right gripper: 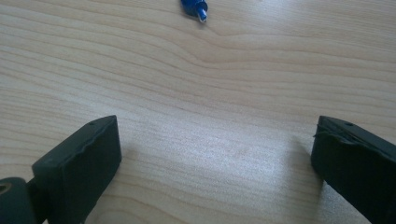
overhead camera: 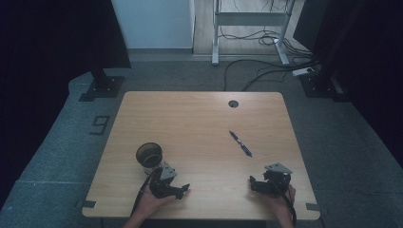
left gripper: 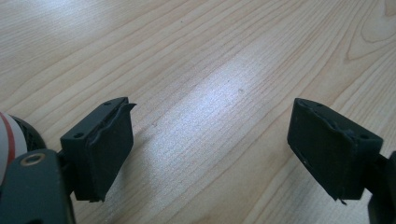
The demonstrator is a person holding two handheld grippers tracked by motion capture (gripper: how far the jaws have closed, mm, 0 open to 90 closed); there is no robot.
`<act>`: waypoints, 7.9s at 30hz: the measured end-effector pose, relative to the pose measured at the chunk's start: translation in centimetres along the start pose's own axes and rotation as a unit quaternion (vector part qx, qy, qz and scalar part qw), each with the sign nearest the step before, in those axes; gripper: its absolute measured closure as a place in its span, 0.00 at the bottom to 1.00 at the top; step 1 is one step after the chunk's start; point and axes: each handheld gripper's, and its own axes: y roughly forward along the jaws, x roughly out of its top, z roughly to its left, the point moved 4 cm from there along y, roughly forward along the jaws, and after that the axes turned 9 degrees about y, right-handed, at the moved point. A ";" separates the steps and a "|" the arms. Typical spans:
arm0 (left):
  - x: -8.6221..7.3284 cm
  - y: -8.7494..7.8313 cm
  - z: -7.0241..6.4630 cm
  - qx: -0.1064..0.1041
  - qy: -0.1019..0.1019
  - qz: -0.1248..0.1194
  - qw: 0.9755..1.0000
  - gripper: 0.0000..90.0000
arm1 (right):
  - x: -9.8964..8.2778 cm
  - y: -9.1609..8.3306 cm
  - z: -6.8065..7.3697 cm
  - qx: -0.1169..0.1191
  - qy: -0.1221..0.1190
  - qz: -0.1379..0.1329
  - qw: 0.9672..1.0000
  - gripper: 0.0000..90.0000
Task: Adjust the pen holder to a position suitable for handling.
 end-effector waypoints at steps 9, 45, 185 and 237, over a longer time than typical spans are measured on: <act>0.2 -0.4 -0.2 -0.004 0.003 -0.009 1.000 0.16 | 0.0 0.1 0.0 0.000 0.000 -0.001 1.000 0.01; 1.9 -9.6 3.7 0.040 -0.045 -0.120 0.991 0.15 | 0.1 0.1 -0.2 -0.001 0.001 -0.001 1.000 0.02; 0.0 -7.4 8.9 0.095 -0.060 -0.099 0.989 0.10 | 0.3 0.2 -0.3 -0.005 0.006 -0.005 1.000 0.03; 6.0 -5.1 6.9 0.063 -0.032 -0.120 0.990 0.10 | 0.3 0.2 -0.4 -0.006 0.007 -0.006 1.000 0.04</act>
